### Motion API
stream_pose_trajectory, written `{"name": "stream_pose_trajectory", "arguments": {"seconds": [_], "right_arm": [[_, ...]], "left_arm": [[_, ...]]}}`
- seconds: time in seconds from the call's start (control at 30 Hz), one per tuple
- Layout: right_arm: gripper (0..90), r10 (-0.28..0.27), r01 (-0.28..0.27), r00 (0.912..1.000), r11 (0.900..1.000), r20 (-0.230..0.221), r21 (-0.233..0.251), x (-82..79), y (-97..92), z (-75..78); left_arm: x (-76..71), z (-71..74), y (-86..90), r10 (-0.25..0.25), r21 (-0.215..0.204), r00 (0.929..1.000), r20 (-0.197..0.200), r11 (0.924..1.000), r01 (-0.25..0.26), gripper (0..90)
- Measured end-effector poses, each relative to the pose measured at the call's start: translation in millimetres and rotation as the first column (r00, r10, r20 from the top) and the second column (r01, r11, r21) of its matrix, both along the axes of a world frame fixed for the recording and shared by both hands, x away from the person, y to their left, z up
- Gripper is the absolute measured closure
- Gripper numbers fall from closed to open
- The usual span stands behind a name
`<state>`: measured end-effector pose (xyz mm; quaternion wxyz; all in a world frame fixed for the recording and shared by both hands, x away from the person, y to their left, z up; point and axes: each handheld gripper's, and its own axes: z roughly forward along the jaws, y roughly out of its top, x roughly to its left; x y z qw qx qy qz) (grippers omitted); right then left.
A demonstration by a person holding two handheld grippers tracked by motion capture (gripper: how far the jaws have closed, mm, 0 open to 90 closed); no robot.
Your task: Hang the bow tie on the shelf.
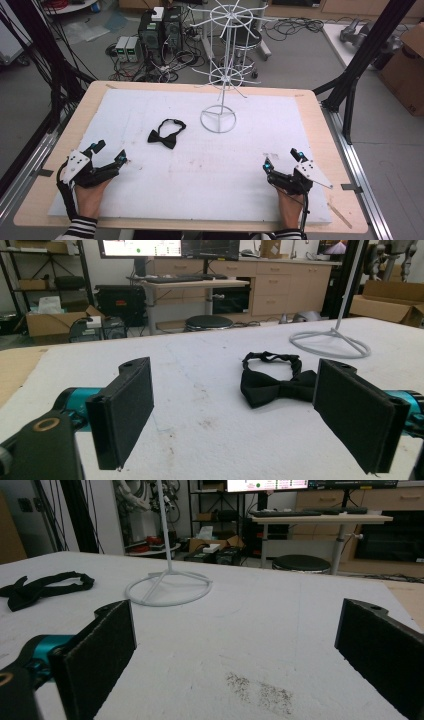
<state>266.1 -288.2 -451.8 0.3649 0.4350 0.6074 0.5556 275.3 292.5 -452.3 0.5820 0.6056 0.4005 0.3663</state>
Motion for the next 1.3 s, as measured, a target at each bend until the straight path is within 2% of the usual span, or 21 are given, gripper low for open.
{"name": "stream_pose_trajectory", "arguments": {"seconds": [0.17,0.27,0.4,0.6,0.73,0.83,0.9,0.93,1.0,1.13,1.3], "right_arm": [[1.9,0.003,-0.003,1.0,1.0,0.003,-0.007,-0.2,0.7,0.0],[1.9,0.003,-0.003,1.0,1.0,0.002,-0.002,0.1,0.2,0.1],[1.9,0.006,-0.006,1.0,1.0,-0.001,-0.001,0.0,0.4,0.1],[1.9,0.004,-0.004,1.0,1.0,-0.003,-0.006,0.6,0.4,0.2],[1.9,0.006,-0.006,1.0,1.0,-0.002,-0.007,0.6,0.6,0.2],[1.9,0.007,-0.007,1.0,1.0,-0.004,-0.003,0.6,0.2,0.2],[1.9,0.008,-0.008,1.0,1.0,-0.005,-0.001,0.6,0.3,0.2],[1.9,0.009,-0.009,1.0,1.0,-0.004,-0.002,0.6,0.2,0.3],[1.9,0.007,-0.007,1.0,1.0,-0.004,-0.004,0.6,0.3,0.2],[1.9,0.004,-0.004,1.0,1.0,-0.007,0.001,0.3,0.4,0.2],[1.9,0.005,-0.005,1.0,1.0,-0.006,0.001,0.4,0.4,0.2]], "left_arm": [[4.6,1.4,0.9,-0.006,-0.013,0.999,-0.045,0.9999,0.006,16.2],[5.3,1.6,1.7,-0.025,-0.014,0.9985,-0.048,0.9996,0.024,15.9],[7.5,4.5,3.8,-0.016,0.014,0.9979,-0.062,0.9997,0.017,15.8],[13.2,24.3,5.1,-0.054,0.01,0.9931,-0.104,0.9984,0.056,15.9],[18.7,37.2,3.9,-0.059,0.03,0.9927,-0.105,0.9976,0.063,15.8],[21.6,42.5,2.7,-0.075,0.025,0.9915,-0.106,0.9966,0.078,15.8],[26.5,49.2,-1.2,-0.106,0.029,0.9878,-0.114,0.9935,0.11,15.8],[26.5,49.2,-1.2,-0.106,0.029,0.9878,-0.114,0.9935,0.11,15.8],[33.1,55.1,-7.1,-0.126,0.059,0.9834,-0.131,0.9892,0.134,15.9],[43.8,61.9,-16.9,-0.146,0.092,0.9765,-0.158,0.9826,0.162,15.9],[57.6,63.7,-29.4,-0.171,0.111,0.9673,-0.187,0.9746,0.194,16.0]]}}
